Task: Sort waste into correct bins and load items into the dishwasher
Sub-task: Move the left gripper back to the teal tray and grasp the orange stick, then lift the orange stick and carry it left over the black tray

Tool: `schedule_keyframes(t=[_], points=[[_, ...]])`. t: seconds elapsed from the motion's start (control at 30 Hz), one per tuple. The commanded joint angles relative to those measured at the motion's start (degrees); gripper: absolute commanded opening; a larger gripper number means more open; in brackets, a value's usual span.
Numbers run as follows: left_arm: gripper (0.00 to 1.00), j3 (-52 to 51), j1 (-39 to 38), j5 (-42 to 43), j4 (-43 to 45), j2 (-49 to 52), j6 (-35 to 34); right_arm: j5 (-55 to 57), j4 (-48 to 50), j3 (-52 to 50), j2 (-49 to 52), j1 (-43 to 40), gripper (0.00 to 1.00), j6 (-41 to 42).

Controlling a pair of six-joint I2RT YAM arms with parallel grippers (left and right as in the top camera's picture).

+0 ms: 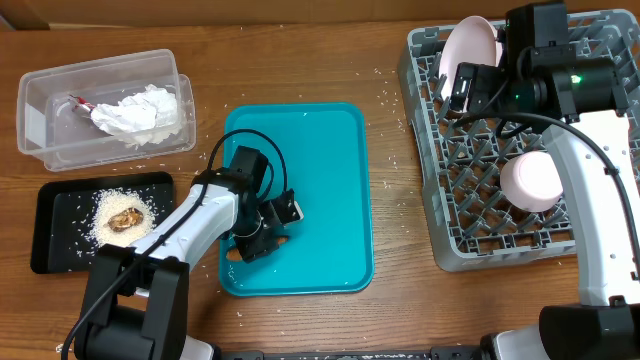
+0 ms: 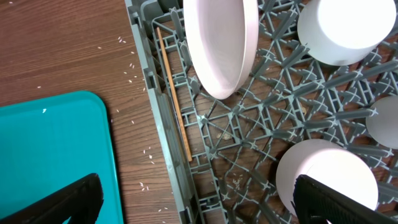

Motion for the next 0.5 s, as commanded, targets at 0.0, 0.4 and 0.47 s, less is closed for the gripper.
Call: schedule_keyframes(t=[0.0,0.4,0.47], points=[[0.59,-1.64,-0.22,-2.54,0.79,0.46,0.79,0.42,0.26,0.0,-0.15,-0.09,1.0,0.02],[0.18,-1.49,-0.22,-5.55,1.25,0.44,0.79,0.42,0.26,0.0,-0.15,-0.07,1.0,0.04],[0.11,-1.49,-0.22,-5.57,1.49,0.44,0.79,0.42,0.26,0.0,-0.15,-0.07,1.0,0.02]])
